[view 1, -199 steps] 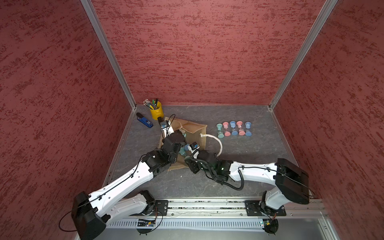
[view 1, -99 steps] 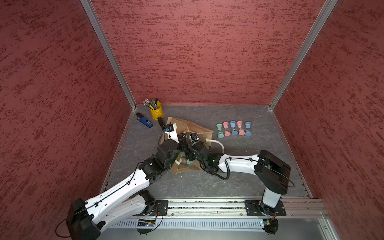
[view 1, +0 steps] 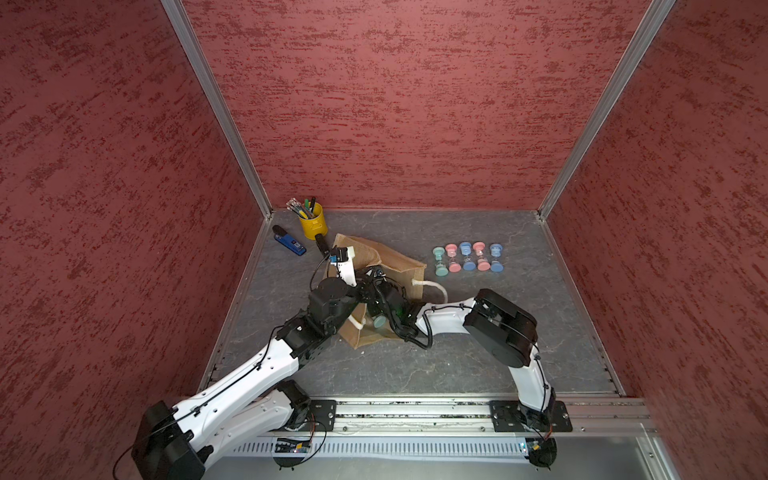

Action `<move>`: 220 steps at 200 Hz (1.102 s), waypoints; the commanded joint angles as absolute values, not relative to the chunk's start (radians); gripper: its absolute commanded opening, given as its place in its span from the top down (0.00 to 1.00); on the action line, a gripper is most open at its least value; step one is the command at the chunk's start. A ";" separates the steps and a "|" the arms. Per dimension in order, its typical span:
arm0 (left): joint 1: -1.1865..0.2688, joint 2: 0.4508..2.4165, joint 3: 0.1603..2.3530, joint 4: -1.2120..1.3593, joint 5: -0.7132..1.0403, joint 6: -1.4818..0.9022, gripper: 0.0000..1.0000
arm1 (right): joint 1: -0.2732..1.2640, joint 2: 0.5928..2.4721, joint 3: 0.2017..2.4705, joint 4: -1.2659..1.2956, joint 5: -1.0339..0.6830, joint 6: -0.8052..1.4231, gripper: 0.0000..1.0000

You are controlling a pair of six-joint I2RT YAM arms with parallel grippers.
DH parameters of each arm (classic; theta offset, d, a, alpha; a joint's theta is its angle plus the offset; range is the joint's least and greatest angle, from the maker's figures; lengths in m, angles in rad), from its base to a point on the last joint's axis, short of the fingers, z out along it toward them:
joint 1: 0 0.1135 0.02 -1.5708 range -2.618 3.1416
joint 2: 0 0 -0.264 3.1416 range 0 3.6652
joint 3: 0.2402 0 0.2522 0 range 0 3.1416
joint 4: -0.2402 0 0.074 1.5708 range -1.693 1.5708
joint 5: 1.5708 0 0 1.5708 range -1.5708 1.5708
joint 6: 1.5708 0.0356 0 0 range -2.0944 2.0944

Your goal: 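Grasp a blue timer labelled 30 inside the bag with the right gripper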

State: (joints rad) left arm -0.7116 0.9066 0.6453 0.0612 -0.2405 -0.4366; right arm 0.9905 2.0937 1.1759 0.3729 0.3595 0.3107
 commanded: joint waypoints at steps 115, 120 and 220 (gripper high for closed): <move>-0.734 0.862 0.623 0.162 -0.229 -0.419 1.00 | 0.986 1.906 1.038 0.251 0.158 0.529 0.63; -0.735 0.863 0.623 0.166 -0.222 -0.419 1.00 | 0.986 1.919 1.055 0.214 0.170 0.537 0.61; -0.744 0.879 0.632 0.178 -0.206 -0.415 1.00 | 1.000 2.117 1.182 -0.061 0.303 0.633 0.54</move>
State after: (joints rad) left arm -0.7292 0.8787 0.6243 0.1085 -0.2607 -0.4168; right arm 0.9936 2.0834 1.2182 0.0761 0.3210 0.6079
